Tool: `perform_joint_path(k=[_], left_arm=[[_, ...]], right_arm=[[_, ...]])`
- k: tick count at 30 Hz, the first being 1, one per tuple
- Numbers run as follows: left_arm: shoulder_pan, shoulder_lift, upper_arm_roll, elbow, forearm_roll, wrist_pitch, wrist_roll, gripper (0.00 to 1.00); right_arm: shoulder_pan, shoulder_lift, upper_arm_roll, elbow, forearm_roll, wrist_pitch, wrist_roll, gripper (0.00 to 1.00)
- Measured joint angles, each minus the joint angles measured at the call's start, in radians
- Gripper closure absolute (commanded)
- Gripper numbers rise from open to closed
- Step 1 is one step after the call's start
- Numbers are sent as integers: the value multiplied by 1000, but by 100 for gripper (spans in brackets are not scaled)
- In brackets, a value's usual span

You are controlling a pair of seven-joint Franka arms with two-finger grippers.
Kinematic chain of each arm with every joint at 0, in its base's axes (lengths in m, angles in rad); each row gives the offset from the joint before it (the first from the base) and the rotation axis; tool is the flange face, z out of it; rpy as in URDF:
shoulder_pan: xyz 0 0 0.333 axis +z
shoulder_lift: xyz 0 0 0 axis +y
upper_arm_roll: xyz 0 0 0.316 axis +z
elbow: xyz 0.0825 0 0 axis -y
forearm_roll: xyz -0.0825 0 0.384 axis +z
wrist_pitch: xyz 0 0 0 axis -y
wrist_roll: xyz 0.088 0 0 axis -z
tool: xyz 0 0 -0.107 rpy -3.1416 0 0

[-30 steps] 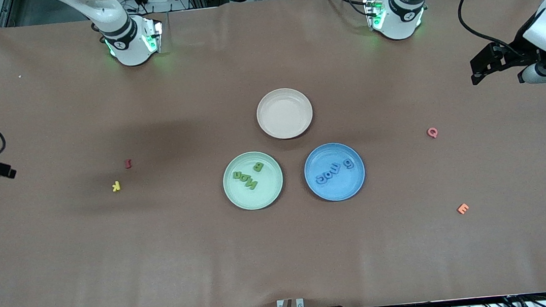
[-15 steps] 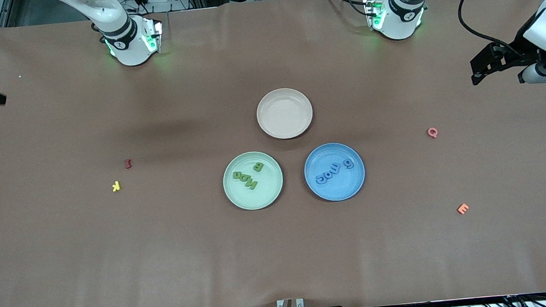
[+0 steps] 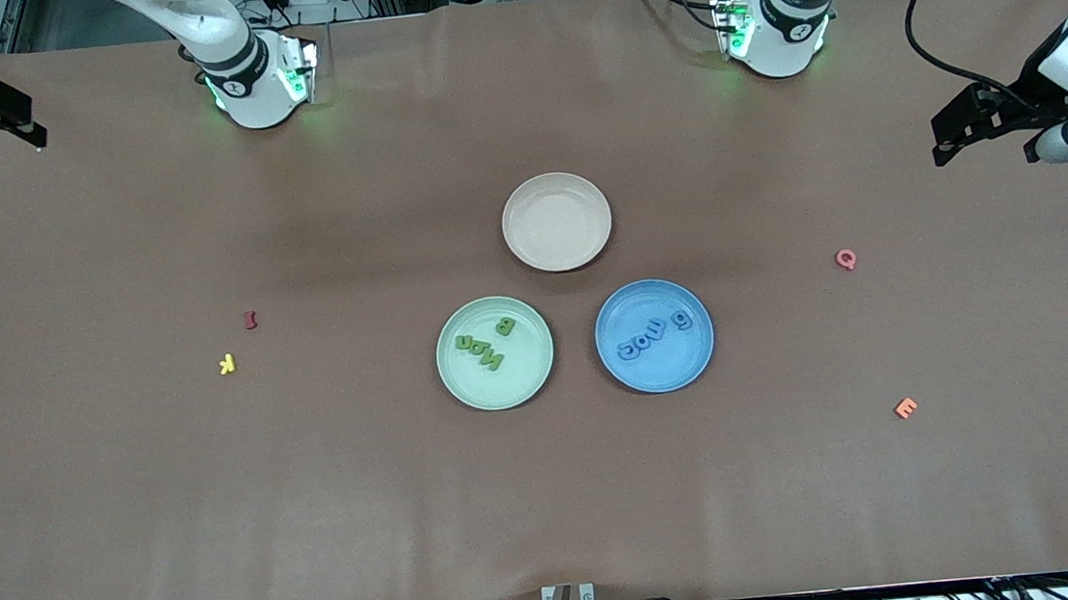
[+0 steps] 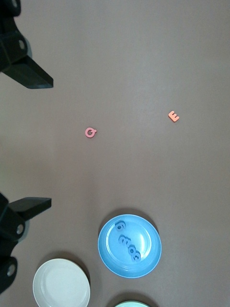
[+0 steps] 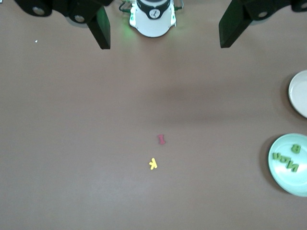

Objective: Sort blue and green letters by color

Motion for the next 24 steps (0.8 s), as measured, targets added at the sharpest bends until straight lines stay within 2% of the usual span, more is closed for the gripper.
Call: perform_joint_path(k=[14,24], left_arm=[[-1,0,-1,0,0,0,0,0],[-1,0,-1,0,0,0,0,0]], right_arm=[[4,43,6,-116,0,186,20,0],[18,111,6,-126,-7,251,26,0]])
